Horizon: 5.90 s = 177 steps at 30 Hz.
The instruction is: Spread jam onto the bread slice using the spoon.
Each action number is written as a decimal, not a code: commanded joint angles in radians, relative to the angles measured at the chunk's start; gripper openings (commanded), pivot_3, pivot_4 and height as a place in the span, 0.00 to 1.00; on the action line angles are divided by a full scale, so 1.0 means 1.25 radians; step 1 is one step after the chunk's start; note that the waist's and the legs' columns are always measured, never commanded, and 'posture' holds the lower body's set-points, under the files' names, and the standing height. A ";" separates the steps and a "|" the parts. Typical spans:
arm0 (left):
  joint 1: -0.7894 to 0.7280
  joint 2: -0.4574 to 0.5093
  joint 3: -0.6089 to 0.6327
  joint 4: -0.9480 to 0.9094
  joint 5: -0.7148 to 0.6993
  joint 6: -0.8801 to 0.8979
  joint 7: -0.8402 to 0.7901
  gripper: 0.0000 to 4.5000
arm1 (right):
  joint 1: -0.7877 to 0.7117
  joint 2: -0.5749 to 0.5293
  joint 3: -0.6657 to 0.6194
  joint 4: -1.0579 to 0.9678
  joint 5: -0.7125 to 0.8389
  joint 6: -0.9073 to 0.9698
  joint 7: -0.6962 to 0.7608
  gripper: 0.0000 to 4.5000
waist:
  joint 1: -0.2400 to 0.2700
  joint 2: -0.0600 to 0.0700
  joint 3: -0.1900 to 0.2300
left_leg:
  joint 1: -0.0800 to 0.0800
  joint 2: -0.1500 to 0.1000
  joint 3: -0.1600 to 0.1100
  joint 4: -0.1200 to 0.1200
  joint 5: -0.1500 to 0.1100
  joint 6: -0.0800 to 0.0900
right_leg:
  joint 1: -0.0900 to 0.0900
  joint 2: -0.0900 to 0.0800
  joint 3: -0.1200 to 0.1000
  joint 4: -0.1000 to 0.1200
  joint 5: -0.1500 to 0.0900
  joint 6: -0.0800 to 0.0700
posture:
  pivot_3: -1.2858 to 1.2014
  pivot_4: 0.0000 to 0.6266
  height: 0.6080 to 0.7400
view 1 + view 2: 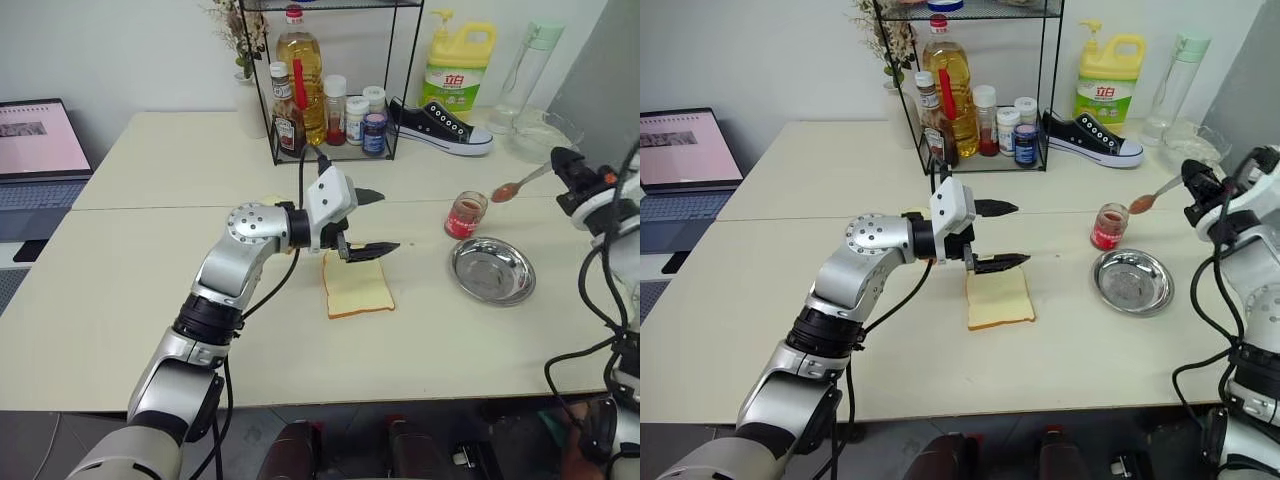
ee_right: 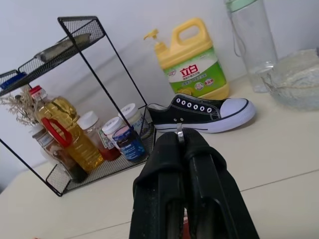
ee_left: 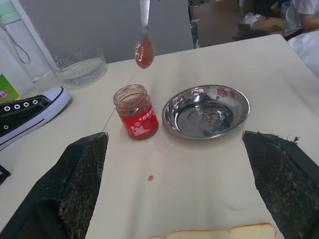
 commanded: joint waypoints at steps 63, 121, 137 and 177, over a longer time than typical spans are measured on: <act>0.006 0.033 0.044 -0.061 -0.001 0.007 0.021 1.00 | -0.209 0.148 -0.242 0.250 -0.067 0.061 -0.028 0.01 | -0.002 0.000 0.000 | 0.000 0.000 0.001 0.000 0.000 0.000 | -0.001 0.000 0.001 0.001 0.000 0.000 | 0.52 0.24 1.00; 0.500 0.275 0.248 -0.486 -0.157 0.209 0.145 1.00 | -0.100 0.192 0.515 -0.097 -0.470 -0.042 0.392 0.01 | -0.001 0.000 0.001 | 0.000 0.000 -0.002 -0.001 0.000 0.000 | -0.002 0.000 -0.001 0.000 0.000 0.000 | 0.52 0.24 1.00; 0.479 0.281 0.239 -0.459 -0.152 0.192 0.126 1.00 | -0.113 0.213 0.420 -0.139 -0.417 0.042 0.381 0.01 | -0.001 0.000 0.001 | 0.000 0.000 -0.002 -0.001 0.000 0.000 | -0.002 -0.001 -0.001 0.000 0.000 0.000 | 0.52 0.24 1.00; 0.442 0.268 0.204 -0.440 -0.154 0.192 0.119 1.00 | 0.012 0.406 0.028 0.100 -0.018 0.362 0.154 0.01 | -0.004 0.000 0.001 | 0.000 0.000 -0.001 -0.002 0.000 0.000 | -0.002 0.000 0.000 0.001 0.000 0.000 | 0.52 0.24 1.00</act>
